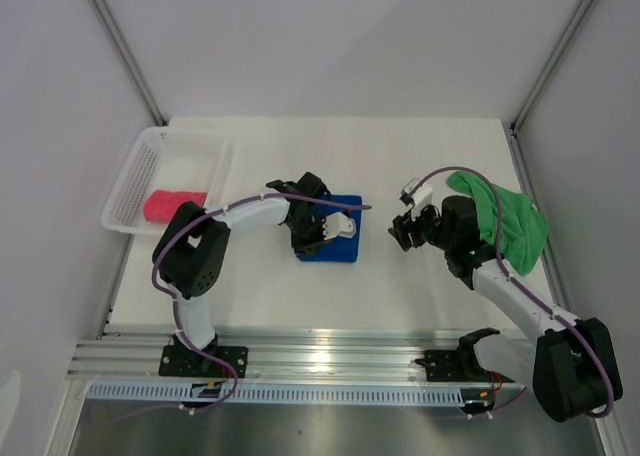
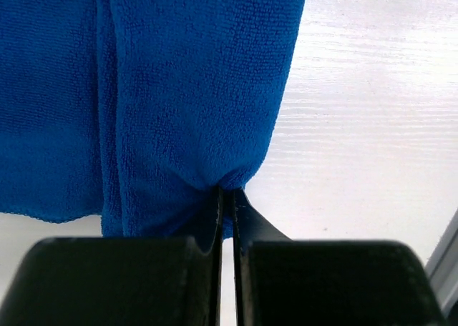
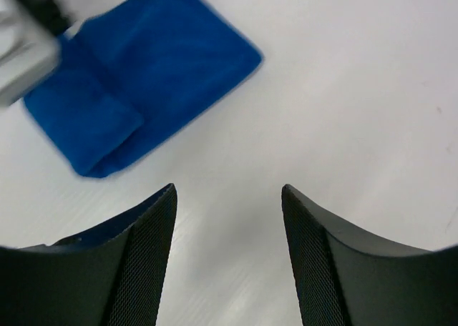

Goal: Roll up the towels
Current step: Roll the towel

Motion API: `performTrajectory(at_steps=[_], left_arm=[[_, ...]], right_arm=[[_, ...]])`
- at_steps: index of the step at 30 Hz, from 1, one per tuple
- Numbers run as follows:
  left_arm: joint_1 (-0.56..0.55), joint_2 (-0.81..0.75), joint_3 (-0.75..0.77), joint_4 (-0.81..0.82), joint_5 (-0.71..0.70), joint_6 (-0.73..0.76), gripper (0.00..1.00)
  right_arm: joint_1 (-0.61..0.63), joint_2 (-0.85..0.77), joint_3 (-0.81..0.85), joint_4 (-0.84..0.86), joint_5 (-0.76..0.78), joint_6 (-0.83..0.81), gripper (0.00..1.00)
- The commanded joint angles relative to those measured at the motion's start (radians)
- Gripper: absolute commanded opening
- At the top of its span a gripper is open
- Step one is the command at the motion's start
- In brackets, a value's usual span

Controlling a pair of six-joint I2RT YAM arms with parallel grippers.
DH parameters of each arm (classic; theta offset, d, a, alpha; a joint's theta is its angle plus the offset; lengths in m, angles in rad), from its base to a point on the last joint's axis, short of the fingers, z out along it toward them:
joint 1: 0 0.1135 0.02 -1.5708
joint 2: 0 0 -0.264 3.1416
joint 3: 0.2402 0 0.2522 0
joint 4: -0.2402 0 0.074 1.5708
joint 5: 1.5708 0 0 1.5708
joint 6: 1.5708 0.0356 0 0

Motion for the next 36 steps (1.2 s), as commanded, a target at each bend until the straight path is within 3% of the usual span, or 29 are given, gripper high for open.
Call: performTrajectory(at_steps=[1, 2, 3, 5, 9, 15, 22, 29, 36], left_arm=[[0.011, 0.022, 0.055, -0.077, 0.055, 0.021, 0.01], [0.013, 0.028, 0.059, -0.088, 0.051, 0.023, 0.01], [0.013, 0.043, 0.090, -0.098, 0.044, 0.024, 0.01], [0.014, 0.053, 0.112, -0.126, 0.041, 0.024, 0.01], [0.025, 0.060, 0.147, -0.177, 0.081, 0.029, 0.01], [0.042, 0.100, 0.237, -0.240, 0.087, 0.029, 0.01], [0.044, 0.116, 0.247, -0.261, 0.112, 0.023, 0.01], [0.050, 0.128, 0.262, -0.283, 0.144, 0.018, 0.01], [0.062, 0.134, 0.260, -0.298, 0.173, 0.023, 0.01]], right_arm=[[-0.009, -0.064, 0.012, -0.215, -0.274, -0.322, 0.63], [-0.011, -0.074, 0.022, -0.281, -0.328, -0.458, 0.63], [-0.010, -0.080, 0.035, -0.359, -0.356, -0.500, 0.63], [-0.005, -0.077, 0.035, -0.352, -0.369, -0.526, 0.63], [0.139, -0.048, -0.054, -0.147, -0.291, -0.644, 0.66], [0.300, 0.159, -0.039, 0.074, -0.197, -0.763, 0.68], [0.320, 0.262, -0.027, 0.151, -0.218, -0.812, 0.69], [0.336, 0.394, 0.016, 0.229, -0.235, -0.761, 0.69], [0.337, 0.489, 0.025, 0.298, -0.212, -0.723, 0.63]])
